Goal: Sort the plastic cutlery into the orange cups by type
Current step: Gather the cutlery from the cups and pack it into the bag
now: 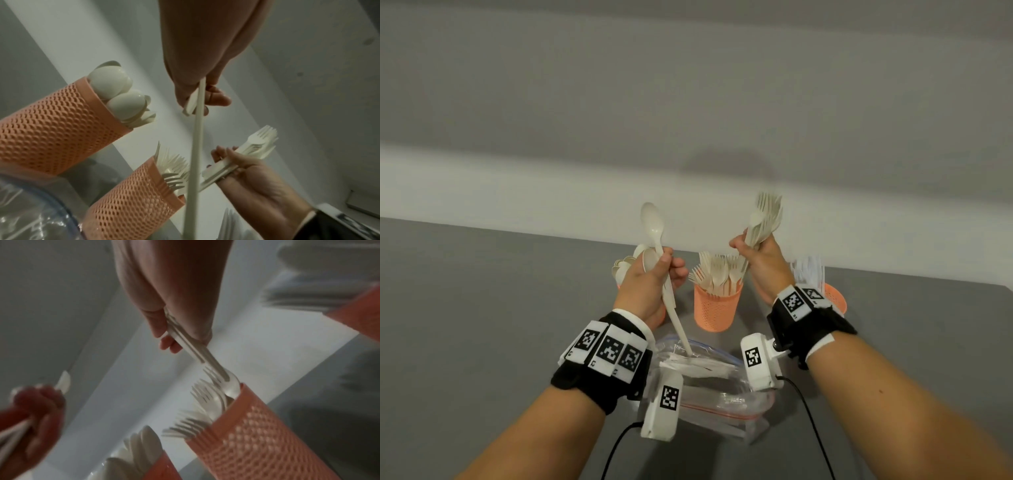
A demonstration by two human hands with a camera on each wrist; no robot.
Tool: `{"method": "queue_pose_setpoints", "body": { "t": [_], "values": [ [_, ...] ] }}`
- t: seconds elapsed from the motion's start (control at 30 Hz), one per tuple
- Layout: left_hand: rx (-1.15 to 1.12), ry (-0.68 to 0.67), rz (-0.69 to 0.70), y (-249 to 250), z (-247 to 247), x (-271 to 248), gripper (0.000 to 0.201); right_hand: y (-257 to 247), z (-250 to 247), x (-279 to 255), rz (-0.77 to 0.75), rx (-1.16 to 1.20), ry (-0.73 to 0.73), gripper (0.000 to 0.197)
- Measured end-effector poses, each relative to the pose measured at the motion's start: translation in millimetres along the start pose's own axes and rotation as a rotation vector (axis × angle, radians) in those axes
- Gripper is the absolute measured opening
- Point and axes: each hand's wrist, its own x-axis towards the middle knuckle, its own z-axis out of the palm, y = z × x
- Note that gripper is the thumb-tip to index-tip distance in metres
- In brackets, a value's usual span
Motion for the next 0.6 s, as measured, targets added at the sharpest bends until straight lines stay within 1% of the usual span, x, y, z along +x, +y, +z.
{"method": "queue_pose_setpoints", "body": {
  "t": [0.07, 0.13, 0.2, 0.33, 0.4, 0.47, 0.53, 0.6],
  "values": [
    [0.01, -0.006, 0.01, -0.9, -0.1, 0.9, 0.013, 16.2, 5.1, 5.3, 0.042, -0.029, -0.005, 0.017],
    [0.011, -0.009, 0.015, -1.3, -2.0, 2.7, 0.013, 31.8, 5.8, 9.3, 0.079, -0.057, -0.002, 0.037],
    [0.009, -0.02, 0.016, -1.5, -3.6, 5.8, 0.014, 39.9, 4.4, 13.1, 0.058, -0.098, 0.012, 0.046],
    [0.009, -0.029, 0.009, -3.5, -4.4, 10.8, 0.015, 42.4, 3.4, 18.7, -0.032, -0.236, 0.013, 0.054],
    [0.009, -0.032, 0.002, -5.8, -4.0, 12.3, 0.015, 44.1, 2.9, 20.4, -0.086, -0.317, 0.025, 0.054],
    [0.016, -0.034, -0.007, -8.3, -4.5, 13.4, 0.014, 46.4, 2.2, 22.1, -0.16, -0.424, 0.02, 0.049],
    [0.02, -0.033, -0.011, -9.9, -5.6, 14.4, 0.013, 45.5, 1.3, 23.5, -0.223, -0.578, 0.029, 0.04],
    [0.013, -0.03, -0.011, -9.6, -6.8, 15.0, 0.013, 39.6, -0.4, 27.7, -0.236, -0.675, 0.052, 0.03]
  ]
}}
